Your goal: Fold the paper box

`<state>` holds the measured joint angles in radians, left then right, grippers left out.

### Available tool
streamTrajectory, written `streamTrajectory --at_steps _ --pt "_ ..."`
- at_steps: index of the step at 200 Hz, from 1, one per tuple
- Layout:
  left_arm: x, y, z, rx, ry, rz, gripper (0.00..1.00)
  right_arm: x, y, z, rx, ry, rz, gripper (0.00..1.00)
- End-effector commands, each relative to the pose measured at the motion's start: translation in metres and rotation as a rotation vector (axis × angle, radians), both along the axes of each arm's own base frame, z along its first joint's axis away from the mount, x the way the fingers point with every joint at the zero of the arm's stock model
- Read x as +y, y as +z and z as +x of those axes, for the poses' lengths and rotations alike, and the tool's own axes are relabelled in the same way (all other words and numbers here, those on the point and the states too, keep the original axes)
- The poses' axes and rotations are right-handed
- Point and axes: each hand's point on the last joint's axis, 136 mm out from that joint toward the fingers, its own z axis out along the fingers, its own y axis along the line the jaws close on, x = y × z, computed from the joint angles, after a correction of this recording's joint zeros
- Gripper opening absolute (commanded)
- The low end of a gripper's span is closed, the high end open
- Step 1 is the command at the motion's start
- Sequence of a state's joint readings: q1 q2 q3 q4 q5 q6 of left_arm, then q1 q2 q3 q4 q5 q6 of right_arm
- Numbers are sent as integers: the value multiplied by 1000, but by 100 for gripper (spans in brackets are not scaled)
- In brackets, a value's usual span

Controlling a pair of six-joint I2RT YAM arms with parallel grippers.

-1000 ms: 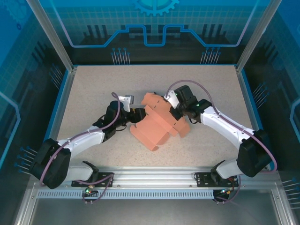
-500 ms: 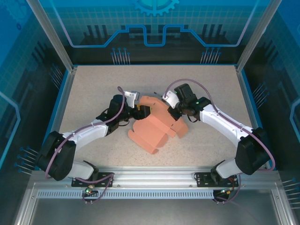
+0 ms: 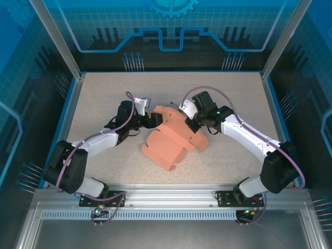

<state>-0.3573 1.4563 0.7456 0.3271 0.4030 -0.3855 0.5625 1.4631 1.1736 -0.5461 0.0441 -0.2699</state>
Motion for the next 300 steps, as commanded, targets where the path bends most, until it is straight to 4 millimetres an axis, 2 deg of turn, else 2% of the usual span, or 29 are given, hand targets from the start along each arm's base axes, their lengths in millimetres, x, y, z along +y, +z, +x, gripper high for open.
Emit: streamTrajectory --at_steps 1,48,96,120,162,200,259,300 --pt "-6 22 3 -63 -53 -31 67 8 12 1 -9 31 -9 0" --pt "-1 43 -11 -137 -73 -14 67 14 27 -1 16 62 -10 0" --pt "2 52 -19 -189 -90 24 68 25 41 -14 76 154 31 0" --pt "6 56 -18 -202 -88 29 68 29 46 -15 94 185 45 0" --pt "10 72 -15 -236 -92 12 69 33 45 -13 120 228 55 0" --pt "5 86 -7 -243 -102 -20 69 36 44 -8 116 229 62 0" --pt "3 93 2 -246 -95 -25 69 34 43 -7 120 219 67 0" --pt "-1 94 -3 -246 -133 -41 65 32 43 -7 125 201 83 0"
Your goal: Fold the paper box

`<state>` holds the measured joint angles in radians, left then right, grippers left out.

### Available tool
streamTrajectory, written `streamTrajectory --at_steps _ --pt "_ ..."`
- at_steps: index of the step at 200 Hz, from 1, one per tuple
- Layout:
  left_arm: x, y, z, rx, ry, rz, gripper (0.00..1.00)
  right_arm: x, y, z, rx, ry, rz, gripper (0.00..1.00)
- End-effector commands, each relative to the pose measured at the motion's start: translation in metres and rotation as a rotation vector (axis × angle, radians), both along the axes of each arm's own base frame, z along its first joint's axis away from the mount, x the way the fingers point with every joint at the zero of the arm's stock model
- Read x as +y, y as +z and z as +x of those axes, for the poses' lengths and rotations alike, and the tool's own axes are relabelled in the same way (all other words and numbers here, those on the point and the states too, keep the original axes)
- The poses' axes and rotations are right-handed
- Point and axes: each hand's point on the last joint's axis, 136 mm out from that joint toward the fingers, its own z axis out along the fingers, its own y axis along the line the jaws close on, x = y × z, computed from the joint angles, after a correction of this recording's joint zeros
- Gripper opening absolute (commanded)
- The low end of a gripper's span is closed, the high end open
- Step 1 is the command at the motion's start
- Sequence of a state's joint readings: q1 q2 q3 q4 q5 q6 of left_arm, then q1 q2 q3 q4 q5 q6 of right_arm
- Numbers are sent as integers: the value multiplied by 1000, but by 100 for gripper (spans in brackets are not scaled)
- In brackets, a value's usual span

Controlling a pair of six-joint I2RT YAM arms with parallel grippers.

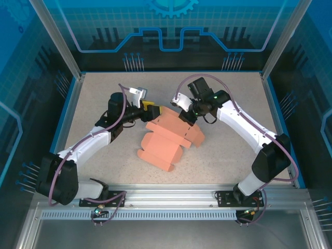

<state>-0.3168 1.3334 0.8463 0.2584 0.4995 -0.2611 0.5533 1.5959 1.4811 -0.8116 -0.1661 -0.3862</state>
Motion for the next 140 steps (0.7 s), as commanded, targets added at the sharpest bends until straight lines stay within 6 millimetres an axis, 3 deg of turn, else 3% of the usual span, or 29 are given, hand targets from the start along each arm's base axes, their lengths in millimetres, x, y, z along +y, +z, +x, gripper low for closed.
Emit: streamTrajectory --at_steps 1,60,140 --pt "-4 12 -1 -21 -47 -25 65 -1 6 0 10 -6 30 0" --pt "-13 10 -12 -4 -107 -95 52 -3 13 10 26 -72 72 0" --pt "-32 2 -14 27 -163 -95 49 0 16 12 33 -89 108 0"
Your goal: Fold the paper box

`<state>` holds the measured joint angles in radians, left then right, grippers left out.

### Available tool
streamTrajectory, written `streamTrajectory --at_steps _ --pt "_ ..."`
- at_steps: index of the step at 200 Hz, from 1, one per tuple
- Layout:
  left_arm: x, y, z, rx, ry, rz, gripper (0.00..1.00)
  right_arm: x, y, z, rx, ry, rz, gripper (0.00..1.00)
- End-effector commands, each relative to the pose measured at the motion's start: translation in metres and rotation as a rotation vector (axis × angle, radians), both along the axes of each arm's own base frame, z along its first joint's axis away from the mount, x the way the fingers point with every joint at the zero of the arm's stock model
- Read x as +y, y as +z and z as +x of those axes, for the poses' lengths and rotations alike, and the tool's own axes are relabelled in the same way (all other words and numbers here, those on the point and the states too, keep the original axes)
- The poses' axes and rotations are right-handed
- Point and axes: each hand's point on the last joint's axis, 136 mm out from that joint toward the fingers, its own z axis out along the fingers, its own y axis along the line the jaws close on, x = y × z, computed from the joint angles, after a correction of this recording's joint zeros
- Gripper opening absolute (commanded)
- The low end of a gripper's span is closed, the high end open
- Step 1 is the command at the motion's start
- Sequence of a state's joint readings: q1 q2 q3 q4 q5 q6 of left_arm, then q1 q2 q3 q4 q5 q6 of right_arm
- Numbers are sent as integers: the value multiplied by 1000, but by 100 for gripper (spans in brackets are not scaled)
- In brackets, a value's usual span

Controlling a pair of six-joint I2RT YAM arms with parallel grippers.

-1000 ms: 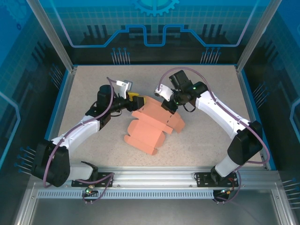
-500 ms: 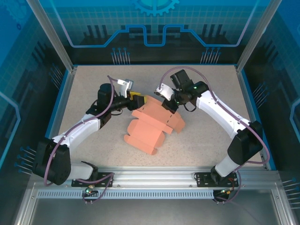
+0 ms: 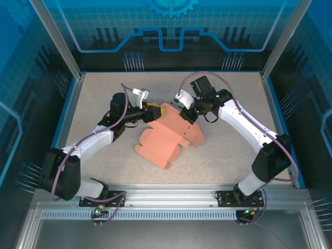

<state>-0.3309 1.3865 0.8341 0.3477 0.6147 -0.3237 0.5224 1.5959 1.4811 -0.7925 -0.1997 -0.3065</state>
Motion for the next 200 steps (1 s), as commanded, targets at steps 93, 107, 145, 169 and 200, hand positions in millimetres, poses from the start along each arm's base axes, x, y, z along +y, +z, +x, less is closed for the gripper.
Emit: streamTrajectory --at_steps 93,107,145,169,200 --pt "-28 4 -7 -14 -97 -13 53 16 11 -1 25 19 124 0" --pt "-28 5 -7 -17 -99 -12 54 17 9 -3 30 26 129 0" --pt "-27 7 -8 -30 -96 3 54 11 0 -3 38 10 103 0" --pt "-23 7 -8 -43 -81 14 55 3 1 -1 38 -10 105 0" --pt "-13 5 -9 -45 -36 28 57 -8 5 2 15 -41 95 0"
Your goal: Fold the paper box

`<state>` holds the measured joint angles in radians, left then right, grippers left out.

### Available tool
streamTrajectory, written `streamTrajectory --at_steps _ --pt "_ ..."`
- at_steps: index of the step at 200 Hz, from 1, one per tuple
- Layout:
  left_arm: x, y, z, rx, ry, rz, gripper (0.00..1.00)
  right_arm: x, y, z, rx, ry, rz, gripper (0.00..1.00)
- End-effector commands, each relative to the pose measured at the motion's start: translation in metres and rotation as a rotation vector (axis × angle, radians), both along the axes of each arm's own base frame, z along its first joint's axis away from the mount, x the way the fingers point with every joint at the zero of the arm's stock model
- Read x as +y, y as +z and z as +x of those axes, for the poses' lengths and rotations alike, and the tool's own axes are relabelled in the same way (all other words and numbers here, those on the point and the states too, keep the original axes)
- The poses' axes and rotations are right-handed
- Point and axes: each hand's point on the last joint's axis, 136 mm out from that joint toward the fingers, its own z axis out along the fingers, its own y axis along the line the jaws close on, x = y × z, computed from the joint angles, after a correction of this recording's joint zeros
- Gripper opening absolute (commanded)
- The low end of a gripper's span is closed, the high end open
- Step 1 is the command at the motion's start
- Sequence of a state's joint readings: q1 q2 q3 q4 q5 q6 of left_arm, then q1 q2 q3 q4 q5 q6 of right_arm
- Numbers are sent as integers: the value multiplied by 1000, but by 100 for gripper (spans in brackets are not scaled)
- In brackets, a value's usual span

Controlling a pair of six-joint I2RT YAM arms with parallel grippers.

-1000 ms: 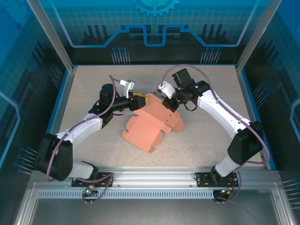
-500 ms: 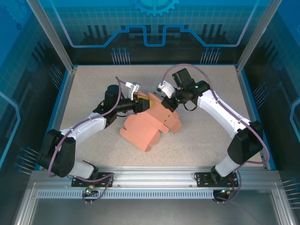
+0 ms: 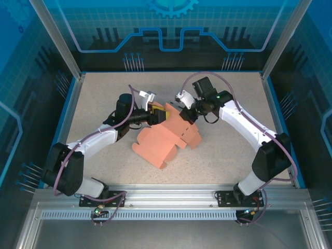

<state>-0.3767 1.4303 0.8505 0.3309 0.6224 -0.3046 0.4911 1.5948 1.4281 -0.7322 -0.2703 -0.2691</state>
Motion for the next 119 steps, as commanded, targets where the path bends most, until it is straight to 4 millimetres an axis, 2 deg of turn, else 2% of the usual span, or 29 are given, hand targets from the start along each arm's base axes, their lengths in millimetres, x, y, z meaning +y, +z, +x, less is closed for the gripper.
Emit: streamTrajectory --at_steps 1,47,75,119 --pt "7 18 -2 -71 24 5 57 -8 14 -1 -26 -21 28 0" --pt "26 5 -17 -73 107 35 60 -16 17 -1 -27 -43 26 0" --pt "39 -16 -24 -61 153 95 63 -15 23 -3 -6 -44 51 0" --pt "48 -33 -22 -85 173 205 65 -15 32 -7 38 -46 77 0"
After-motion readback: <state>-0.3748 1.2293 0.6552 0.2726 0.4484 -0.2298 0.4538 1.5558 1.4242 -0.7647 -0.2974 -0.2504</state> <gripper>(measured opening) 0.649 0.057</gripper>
